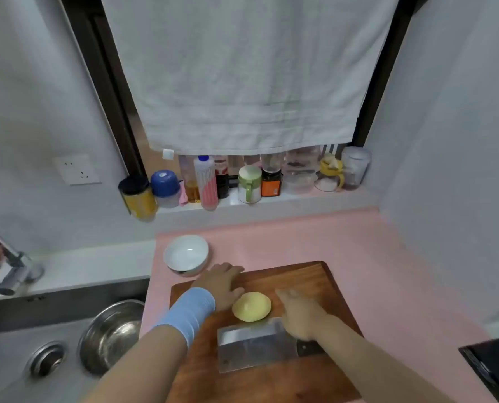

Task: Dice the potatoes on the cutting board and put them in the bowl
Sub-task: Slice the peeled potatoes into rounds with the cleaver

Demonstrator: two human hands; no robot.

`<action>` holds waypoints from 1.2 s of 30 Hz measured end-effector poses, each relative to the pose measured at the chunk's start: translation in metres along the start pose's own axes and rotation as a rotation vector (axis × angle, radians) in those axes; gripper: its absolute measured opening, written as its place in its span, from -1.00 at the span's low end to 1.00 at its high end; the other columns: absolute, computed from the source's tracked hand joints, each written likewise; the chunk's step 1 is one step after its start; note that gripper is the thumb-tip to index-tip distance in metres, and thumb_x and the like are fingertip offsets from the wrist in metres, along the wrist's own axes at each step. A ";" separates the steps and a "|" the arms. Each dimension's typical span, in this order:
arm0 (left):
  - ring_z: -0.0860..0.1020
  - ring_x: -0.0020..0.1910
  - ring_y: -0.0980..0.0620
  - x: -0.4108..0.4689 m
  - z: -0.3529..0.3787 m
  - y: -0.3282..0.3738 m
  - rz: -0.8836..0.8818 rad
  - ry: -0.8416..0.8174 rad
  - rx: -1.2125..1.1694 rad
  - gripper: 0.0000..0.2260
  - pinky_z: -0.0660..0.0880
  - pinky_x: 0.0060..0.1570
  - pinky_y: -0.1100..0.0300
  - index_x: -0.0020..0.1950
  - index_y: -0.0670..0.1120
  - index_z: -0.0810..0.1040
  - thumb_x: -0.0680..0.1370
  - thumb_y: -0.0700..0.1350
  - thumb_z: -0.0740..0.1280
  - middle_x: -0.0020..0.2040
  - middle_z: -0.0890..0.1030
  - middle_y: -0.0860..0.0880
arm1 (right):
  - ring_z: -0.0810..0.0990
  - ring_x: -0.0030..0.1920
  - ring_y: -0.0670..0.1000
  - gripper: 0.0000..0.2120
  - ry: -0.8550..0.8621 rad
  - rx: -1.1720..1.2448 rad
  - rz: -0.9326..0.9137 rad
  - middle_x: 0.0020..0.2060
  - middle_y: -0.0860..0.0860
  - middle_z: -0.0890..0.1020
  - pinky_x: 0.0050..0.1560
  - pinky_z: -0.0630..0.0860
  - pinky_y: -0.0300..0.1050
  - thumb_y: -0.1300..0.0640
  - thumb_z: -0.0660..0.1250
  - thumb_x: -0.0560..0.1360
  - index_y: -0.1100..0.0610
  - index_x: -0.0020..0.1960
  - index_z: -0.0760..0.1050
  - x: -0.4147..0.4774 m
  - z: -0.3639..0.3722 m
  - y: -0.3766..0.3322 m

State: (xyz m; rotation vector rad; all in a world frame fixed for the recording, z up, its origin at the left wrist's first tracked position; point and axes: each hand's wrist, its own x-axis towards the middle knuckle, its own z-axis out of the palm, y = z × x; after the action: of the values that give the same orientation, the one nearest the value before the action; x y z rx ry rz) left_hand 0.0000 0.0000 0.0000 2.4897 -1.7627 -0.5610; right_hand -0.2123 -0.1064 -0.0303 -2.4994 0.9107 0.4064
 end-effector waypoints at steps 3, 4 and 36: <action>0.32 0.41 -0.10 0.015 0.025 0.007 0.046 -0.091 0.044 -0.45 0.32 0.37 0.00 0.55 0.10 0.20 0.59 0.17 0.21 0.46 0.33 -0.02 | 0.23 0.52 0.17 -0.29 0.019 -0.060 0.045 0.53 0.14 0.25 0.51 0.23 0.10 0.06 0.22 0.59 0.05 0.66 -0.02 -0.004 0.014 0.014; 0.31 0.42 -0.10 0.018 0.034 0.011 0.065 -0.126 0.053 -0.44 0.32 0.37 0.00 0.55 0.10 0.21 0.58 0.16 0.24 0.46 0.32 -0.02 | 0.24 0.49 0.16 -0.23 0.020 -0.076 0.050 0.49 0.11 0.28 0.49 0.25 0.10 0.05 0.26 0.56 0.05 0.66 -0.03 -0.008 0.020 0.019; 0.24 0.47 -0.13 0.014 0.088 -0.015 -0.392 -0.026 -0.270 -0.31 0.30 0.39 -0.04 0.57 -0.11 0.12 0.58 0.20 0.28 0.49 0.22 -0.11 | 0.61 -0.26 -0.06 -0.85 0.144 0.516 0.318 -0.30 -0.09 0.65 -0.30 0.40 -0.14 0.10 0.23 0.50 -0.06 -0.15 0.56 -0.052 0.040 0.043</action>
State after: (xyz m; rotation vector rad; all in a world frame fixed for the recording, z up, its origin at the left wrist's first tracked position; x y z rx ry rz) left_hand -0.0103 0.0074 -0.0897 2.6410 -1.1108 -0.7933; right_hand -0.2843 -0.0880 -0.0567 -1.9363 1.2893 0.0692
